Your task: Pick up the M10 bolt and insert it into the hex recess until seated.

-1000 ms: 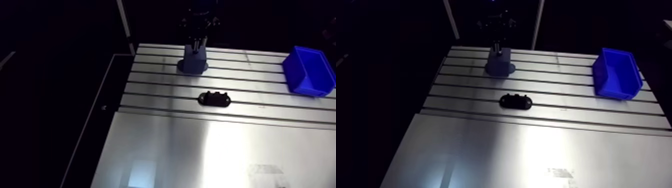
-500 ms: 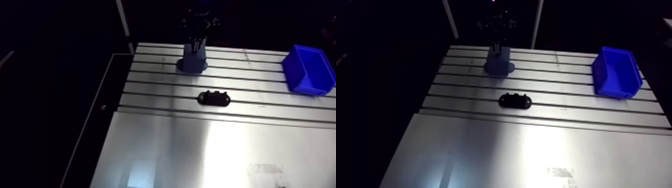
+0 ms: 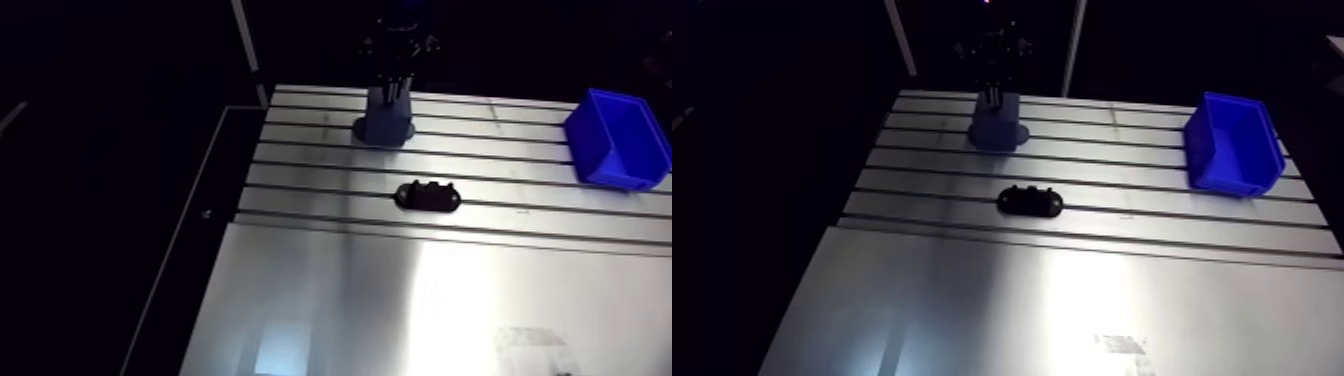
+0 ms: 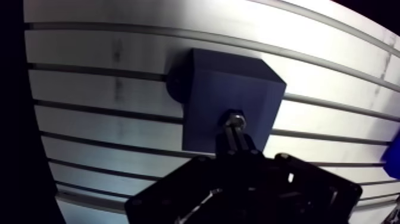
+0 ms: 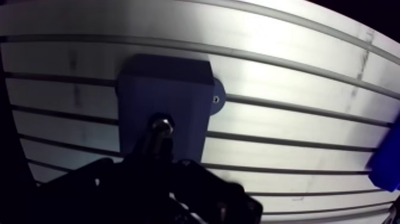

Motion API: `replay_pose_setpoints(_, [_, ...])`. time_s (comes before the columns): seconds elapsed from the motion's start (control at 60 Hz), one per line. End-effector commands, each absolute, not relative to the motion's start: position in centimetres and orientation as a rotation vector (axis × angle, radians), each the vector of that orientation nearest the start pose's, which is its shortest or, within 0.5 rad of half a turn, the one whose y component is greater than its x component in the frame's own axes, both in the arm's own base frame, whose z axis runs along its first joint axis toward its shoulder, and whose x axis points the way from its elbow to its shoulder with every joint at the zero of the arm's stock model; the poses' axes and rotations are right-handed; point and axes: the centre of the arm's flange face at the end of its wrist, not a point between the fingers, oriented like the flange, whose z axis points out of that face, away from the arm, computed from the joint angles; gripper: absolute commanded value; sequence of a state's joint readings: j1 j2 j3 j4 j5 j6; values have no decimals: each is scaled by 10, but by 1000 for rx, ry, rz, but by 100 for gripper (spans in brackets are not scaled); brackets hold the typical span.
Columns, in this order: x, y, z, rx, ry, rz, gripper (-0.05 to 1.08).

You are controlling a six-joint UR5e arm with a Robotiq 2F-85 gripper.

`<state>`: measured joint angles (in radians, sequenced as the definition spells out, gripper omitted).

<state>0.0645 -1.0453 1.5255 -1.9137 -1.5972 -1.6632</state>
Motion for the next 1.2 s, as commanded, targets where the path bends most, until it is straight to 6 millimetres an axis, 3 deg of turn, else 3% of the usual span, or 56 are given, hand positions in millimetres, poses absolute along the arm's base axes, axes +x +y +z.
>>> replay_pose_setpoints(0.017, [-636,-173,236,-241,2993,37,106])
replay_pose_setpoints(1.2, [-640,-170,234,-244,3008,35,106])
